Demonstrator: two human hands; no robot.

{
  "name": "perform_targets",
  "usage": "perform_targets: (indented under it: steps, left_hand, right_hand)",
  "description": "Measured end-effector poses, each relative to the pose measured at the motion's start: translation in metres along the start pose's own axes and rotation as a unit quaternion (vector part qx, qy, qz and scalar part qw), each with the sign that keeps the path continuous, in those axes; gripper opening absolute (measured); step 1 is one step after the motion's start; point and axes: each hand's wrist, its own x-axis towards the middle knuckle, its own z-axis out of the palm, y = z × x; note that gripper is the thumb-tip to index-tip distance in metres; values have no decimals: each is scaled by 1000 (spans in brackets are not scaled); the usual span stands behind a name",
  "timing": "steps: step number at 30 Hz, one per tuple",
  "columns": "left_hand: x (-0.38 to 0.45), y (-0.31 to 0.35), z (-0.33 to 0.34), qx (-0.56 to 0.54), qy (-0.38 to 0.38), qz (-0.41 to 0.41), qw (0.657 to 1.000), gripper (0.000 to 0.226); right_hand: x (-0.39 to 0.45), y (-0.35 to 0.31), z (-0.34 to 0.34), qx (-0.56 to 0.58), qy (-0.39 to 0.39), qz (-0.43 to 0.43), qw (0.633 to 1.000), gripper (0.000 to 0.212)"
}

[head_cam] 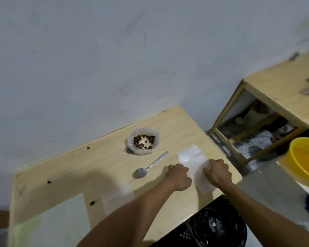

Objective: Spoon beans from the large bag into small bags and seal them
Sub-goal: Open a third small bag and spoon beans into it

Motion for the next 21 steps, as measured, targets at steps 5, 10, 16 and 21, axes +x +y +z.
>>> perform_targets:
  steps: [5,10,16,21]
  left_hand:
    - [1,-3,11,97,12,1,995,49]
    - [3,-6,12,56,44,-5,997,56]
    - [6,-10,0,-192,179,-38,964,39]
    - [-15,-6,-47,-550,237,-68,798,14]
  right_hand:
    - [-3,1,3,61,47,8,997,44]
    - [1,1,-6,166,82,-31,982,21]
    - [-8,-20,-35,347,-116,-147,919,25]
    - [-19,-59,-41,383,-181,-205,882,51]
